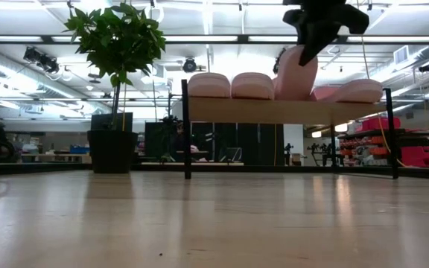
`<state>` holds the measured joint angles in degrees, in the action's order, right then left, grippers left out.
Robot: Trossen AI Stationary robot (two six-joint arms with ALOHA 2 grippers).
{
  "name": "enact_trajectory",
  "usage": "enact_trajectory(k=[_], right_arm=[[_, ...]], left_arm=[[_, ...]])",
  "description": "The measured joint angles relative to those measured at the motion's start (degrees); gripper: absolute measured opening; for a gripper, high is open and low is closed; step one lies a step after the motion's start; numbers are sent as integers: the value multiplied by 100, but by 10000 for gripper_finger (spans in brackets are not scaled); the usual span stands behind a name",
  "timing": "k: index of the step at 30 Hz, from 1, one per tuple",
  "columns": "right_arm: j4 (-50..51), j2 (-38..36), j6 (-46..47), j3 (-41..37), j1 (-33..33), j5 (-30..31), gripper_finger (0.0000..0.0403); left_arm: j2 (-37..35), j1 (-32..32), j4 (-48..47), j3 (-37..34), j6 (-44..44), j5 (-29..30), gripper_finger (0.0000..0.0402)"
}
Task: Pick and place slides into the shelf
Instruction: Put the pink slide on the shelf
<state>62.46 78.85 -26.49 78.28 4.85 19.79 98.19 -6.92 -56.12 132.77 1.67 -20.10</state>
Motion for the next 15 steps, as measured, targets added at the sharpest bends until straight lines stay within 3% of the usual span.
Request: enact_trajectory(k=[8, 15], right_arm=[[-182, -11, 402, -133, 115, -323, 71], [-427, -9, 416, -812, 110, -436, 72]], left_arm=[[0, 0, 0, 0, 2, 17, 9], [0, 0, -12, 0, 6, 18, 21]])
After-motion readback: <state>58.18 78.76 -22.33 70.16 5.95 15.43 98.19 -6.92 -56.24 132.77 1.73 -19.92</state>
